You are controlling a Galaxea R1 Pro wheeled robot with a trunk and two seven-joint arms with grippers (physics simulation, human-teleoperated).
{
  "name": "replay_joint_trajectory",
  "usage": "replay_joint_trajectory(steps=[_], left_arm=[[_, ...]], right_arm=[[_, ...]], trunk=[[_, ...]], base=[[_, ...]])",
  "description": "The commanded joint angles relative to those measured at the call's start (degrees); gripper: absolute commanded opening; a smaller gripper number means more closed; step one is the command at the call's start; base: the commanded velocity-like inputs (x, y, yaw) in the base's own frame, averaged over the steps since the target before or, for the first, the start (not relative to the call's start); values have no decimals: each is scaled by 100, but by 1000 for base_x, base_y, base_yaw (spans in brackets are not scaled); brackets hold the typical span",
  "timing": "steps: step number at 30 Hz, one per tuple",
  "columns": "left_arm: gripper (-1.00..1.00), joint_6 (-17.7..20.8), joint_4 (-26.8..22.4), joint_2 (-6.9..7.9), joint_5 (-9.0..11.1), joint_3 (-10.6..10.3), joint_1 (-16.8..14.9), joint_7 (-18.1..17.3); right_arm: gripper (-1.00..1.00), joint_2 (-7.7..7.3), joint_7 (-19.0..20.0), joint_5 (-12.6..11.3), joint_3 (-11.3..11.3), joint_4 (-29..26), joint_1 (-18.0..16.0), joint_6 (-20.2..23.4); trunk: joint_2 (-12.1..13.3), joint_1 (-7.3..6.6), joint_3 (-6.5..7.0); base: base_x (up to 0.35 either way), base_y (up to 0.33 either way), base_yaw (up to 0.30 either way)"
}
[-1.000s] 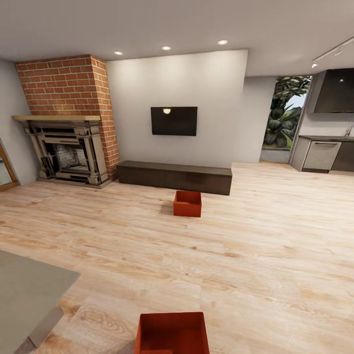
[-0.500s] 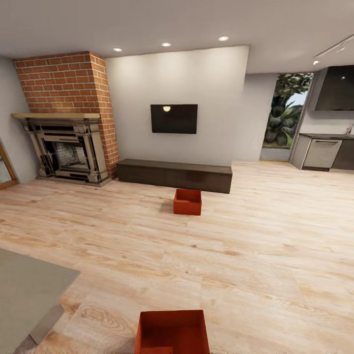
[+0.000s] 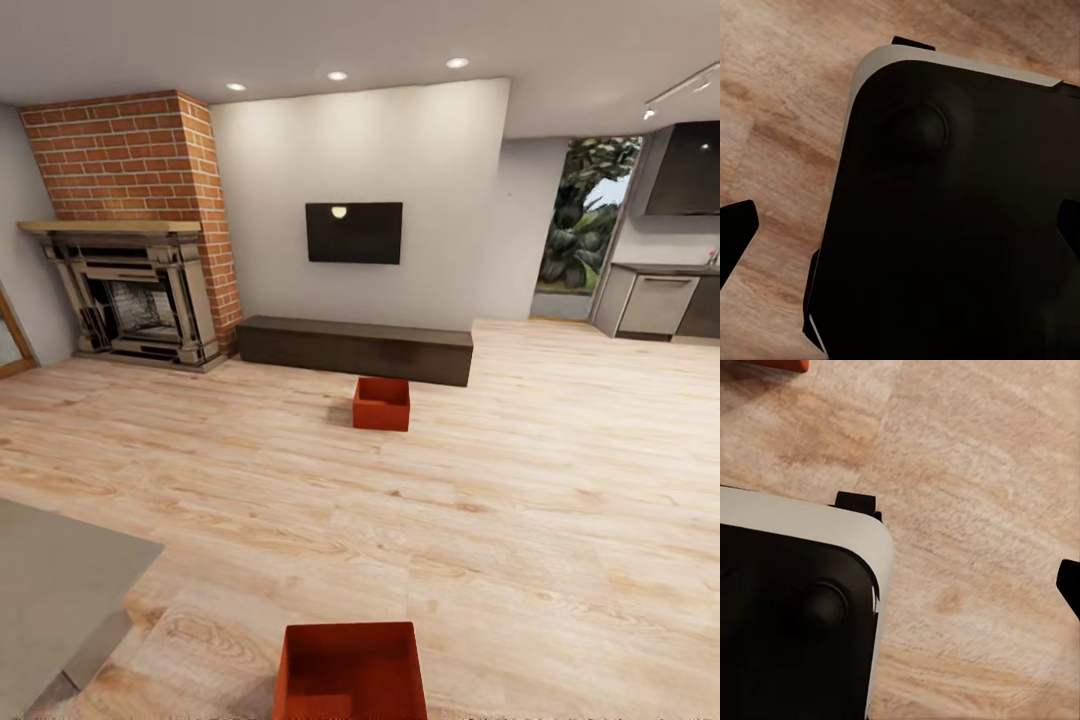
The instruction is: Move the two storage containers from the living room to the garage. In the garage, place one container on the floor and stack the other container on top of it (either order is fine).
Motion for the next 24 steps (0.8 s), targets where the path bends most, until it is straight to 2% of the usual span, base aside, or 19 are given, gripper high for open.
replay_joint_trajectory(steps=[1,24], left_arm=[[100,-15,0,1,-5,41,-2,1],[100,-15,0,1,-3,43,-2,1]], right_arm=[[100,3,-3,-48,49,19,-6,-32],[100,-18,12,-42,53,23,-12,-30]], trunk=[[-3,0,-15],[-3,0,-228]], base=[[0,0,0],[0,0,0]])
